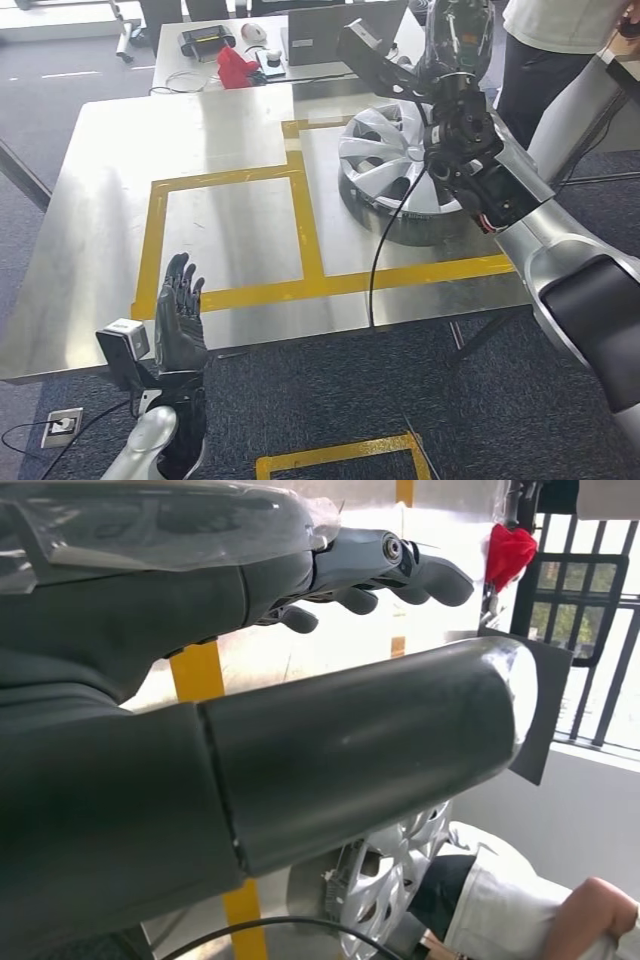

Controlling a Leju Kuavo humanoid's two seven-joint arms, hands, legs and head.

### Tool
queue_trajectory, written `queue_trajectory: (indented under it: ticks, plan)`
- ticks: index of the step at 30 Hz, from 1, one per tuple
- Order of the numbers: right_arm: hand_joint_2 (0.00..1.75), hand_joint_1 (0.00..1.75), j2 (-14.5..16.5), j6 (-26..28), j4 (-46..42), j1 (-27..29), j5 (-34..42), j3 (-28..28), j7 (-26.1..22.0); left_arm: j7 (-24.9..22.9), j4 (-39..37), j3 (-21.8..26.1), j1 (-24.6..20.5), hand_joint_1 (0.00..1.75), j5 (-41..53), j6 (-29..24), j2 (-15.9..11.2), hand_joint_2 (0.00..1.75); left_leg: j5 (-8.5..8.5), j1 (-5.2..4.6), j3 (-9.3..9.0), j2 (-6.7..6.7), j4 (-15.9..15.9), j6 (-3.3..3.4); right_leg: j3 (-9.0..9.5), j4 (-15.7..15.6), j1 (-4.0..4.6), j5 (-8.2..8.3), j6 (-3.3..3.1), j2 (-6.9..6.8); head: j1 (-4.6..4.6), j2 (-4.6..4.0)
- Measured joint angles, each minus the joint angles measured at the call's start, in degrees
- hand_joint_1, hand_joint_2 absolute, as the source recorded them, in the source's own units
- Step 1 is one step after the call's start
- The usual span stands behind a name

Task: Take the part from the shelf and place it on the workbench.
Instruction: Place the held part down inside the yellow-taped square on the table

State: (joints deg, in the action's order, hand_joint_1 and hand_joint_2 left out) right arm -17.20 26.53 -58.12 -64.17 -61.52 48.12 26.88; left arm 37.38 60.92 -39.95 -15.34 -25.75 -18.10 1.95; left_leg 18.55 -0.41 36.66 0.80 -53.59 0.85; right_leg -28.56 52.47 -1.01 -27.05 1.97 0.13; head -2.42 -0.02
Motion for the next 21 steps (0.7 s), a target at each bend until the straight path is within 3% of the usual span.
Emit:
queue_trajectory:
  ticks: [8, 12, 17, 21]
  plan:
    - [1.75, 0.0, 0.0, 1.0, -2.5, 1.2, 5.1, -0.4, -2.1, 0.4, 0.0, 0.0, 0.0, 0.0, 0.0, -0.9, -0.1, 0.0, 0.0, 0.0, 0.0, 0.01, 0.0, 0.0, 0.02, 0.0, 0.0, 0.0, 0.0, -0.01, -0.01, 0.0]
    - [1.75, 0.0, 0.0, 1.1, -3.4, 1.5, 5.7, -0.4, -2.4, 0.4, 0.1, 0.0, 0.1, 0.0, 0.0, -1.1, -0.1, 1.75, 0.0, 0.0, 0.0, 0.02, 0.0, 0.0, 0.03, 0.0, 0.01, 0.0, 0.0, -0.02, 0.0, 0.01]
    - [1.75, 0.0, 0.0, 1.0, -4.8, 2.1, 7.8, -0.3, -4.0, 0.4, 0.2, 0.0, 0.3, 0.0, -0.2, -2.1, -0.2, 1.75, 0.0, 0.0, 0.0, 0.02, 0.0, 0.0, 0.02, 0.0, 0.01, 0.0, 0.0, -0.02, 0.01, 0.0]
    - [1.75, 0.0, 0.0, 0.9, -6.5, 3.1, 9.7, -0.2, -4.2, 0.4, 0.3, 0.3, 0.4, 0.0, -0.1, -3.2, -0.5, 0.0, 0.0, 0.0, 0.0, 0.02, 0.0, 0.0, 0.01, 0.0, 0.01, 0.0, 0.0, -0.02, 0.01, 0.0]
